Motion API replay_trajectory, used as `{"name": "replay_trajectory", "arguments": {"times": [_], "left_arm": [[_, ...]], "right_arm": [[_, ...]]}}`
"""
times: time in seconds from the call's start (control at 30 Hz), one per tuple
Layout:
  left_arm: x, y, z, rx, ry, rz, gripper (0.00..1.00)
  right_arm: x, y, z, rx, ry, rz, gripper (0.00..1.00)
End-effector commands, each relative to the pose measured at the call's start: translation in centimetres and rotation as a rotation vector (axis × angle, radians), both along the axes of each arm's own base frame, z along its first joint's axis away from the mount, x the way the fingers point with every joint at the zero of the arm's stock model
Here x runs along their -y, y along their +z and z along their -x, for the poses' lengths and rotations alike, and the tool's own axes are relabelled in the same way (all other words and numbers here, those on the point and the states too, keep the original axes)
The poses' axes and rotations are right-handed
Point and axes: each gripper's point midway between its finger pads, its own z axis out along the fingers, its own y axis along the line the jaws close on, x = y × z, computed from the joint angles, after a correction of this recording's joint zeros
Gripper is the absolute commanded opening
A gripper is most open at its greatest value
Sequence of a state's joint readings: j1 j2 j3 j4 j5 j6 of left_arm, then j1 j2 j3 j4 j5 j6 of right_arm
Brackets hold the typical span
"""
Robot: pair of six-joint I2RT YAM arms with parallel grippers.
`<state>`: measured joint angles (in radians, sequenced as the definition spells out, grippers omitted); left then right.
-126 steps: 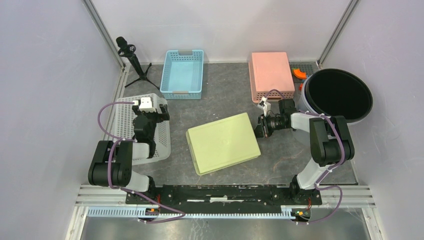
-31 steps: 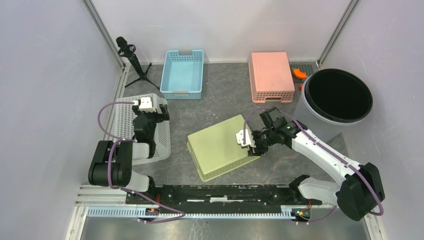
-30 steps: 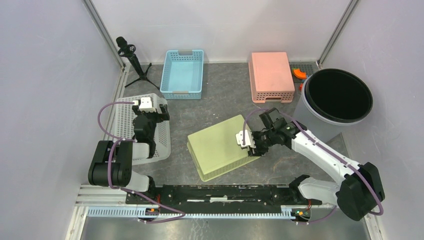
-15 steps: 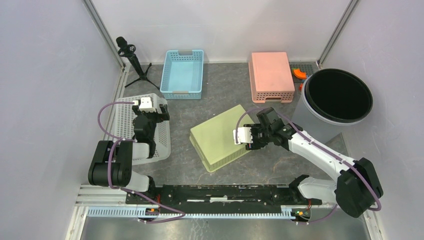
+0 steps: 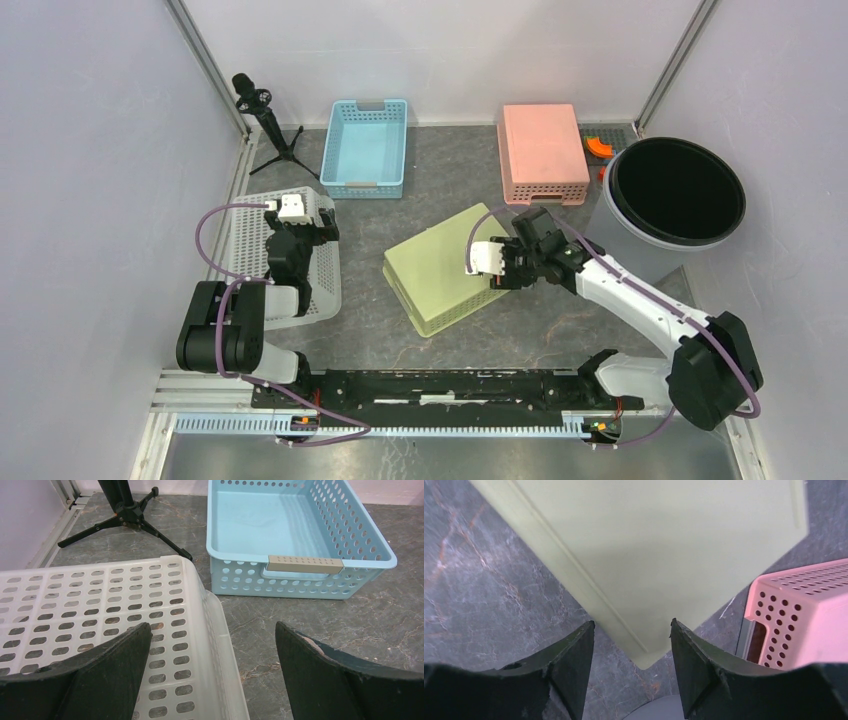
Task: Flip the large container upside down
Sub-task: Move the container to the center of the board.
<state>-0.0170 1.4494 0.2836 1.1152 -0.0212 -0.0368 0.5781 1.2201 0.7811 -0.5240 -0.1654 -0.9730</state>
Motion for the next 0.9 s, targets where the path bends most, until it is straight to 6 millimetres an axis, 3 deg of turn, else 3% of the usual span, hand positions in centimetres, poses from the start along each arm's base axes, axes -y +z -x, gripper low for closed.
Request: {"name": "replay_trajectory", "arguments": {"times": [0.0, 0.2, 0.33, 0.5, 0.73, 0.87], "left_arm": [[0.0, -3.1, 0.6, -0.115, -0.008, -0.01, 1.0], [0.0, -3.1, 0.6, -0.116, -0.008, -0.01, 1.0], [0.0, -3.1, 0.6, -0.116, -0.008, -0.009, 1.0], [0.0, -3.1, 0.6, -0.117, -0.008, -0.01, 1.0], [0.1, -3.1, 0.6, -0.115, -0.009, -0.009, 1.0], [0.0, -3.1, 0.6, -0.116, -0.008, -0.01, 1.0]], "right_arm": [[-2.3, 5.7, -0.2, -0.021, -0.059, -0.167, 0.62], [-5.4, 11.9, 1.4, -0.045, -0.085, -0.367, 0.62], [-7.4, 13.8, 1.8, -0.033, -0.104, -0.422, 0.62], [-9.8, 12.6, 1.8, 0.009, -0.098, -0.372, 0.61], [-14.8, 9.3, 4.1, 0.009, 0.004, -0.256, 0.62], [-16.9, 8.0, 4.1, -0.007, 0.001, -0.238, 0.64]]}}
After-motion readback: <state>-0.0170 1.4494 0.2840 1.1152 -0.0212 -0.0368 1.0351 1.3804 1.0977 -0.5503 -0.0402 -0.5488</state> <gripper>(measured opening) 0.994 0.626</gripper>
